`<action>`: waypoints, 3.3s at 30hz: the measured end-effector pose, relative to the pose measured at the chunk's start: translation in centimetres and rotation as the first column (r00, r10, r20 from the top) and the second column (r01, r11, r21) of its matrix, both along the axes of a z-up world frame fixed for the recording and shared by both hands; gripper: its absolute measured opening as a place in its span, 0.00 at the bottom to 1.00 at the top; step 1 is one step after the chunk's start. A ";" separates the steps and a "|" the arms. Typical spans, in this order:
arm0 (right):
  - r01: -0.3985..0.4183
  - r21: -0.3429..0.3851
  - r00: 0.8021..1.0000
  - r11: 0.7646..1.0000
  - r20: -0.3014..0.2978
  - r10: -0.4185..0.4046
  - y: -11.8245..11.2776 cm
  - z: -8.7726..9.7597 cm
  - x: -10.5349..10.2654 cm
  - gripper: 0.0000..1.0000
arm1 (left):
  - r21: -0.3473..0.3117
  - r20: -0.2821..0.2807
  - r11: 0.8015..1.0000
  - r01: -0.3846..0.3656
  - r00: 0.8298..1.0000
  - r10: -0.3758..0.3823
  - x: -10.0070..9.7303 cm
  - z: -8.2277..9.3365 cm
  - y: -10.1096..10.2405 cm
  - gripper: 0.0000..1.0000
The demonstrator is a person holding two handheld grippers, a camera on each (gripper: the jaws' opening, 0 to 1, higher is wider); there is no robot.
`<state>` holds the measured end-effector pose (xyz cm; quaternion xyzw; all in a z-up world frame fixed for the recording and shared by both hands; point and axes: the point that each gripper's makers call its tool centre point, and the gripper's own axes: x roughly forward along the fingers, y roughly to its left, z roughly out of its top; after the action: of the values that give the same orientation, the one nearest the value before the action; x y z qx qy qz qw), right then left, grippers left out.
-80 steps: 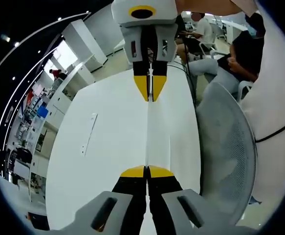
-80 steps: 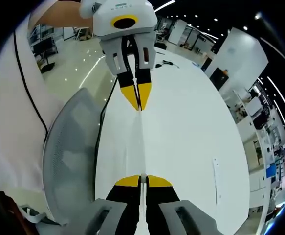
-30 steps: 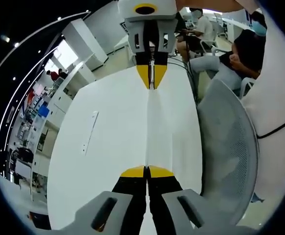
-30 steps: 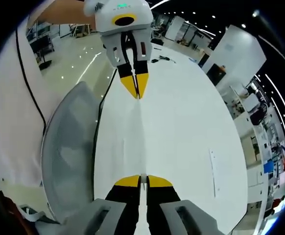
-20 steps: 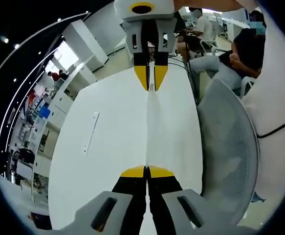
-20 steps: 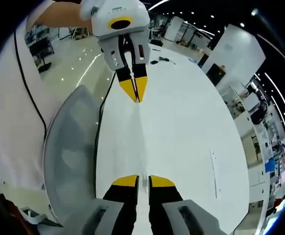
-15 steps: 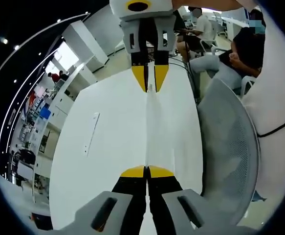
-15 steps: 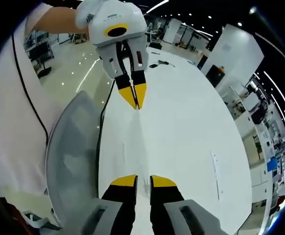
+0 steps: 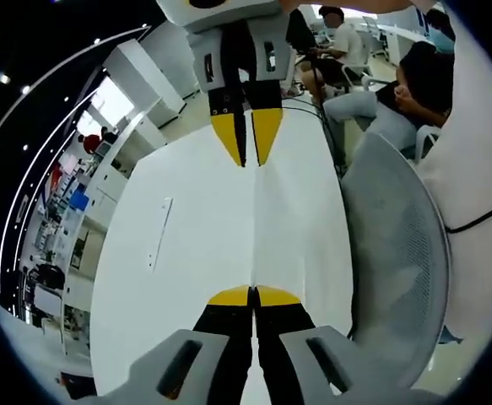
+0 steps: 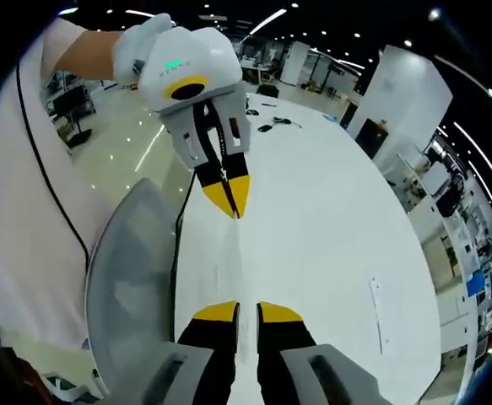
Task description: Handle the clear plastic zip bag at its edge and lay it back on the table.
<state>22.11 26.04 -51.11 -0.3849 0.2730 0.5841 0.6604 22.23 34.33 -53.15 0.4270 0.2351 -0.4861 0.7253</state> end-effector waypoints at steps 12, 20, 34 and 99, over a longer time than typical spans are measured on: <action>-0.034 -0.023 0.999 0.999 -0.013 0.034 1.3 -0.9 0.5 0.03 | -0.005 0.019 1.000 0.008 1.000 -0.008 0.3 0.4 -0.5 0.00; -0.052 -0.038 0.998 0.998 -0.027 0.051 1.8 -1.4 0.6 0.03 | -0.018 0.025 1.000 0.007 1.000 -0.006 0.5 0.7 -0.7 0.00; -0.062 -0.054 0.996 0.997 -0.064 0.059 2.3 -2.9 0.6 0.01 | -0.030 0.029 1.000 0.008 1.000 -0.007 1.1 0.8 -0.9 0.00; -0.015 -0.057 0.998 0.998 -0.069 0.011 2.8 -3.9 0.6 0.00 | -0.098 0.028 0.989 0.108 0.994 -0.105 -1.4 2.4 -5.9 0.10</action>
<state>22.71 28.82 -55.03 -0.3854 0.3097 0.5930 0.6355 20.86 28.43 -50.73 0.4079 0.1793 -0.5304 0.7212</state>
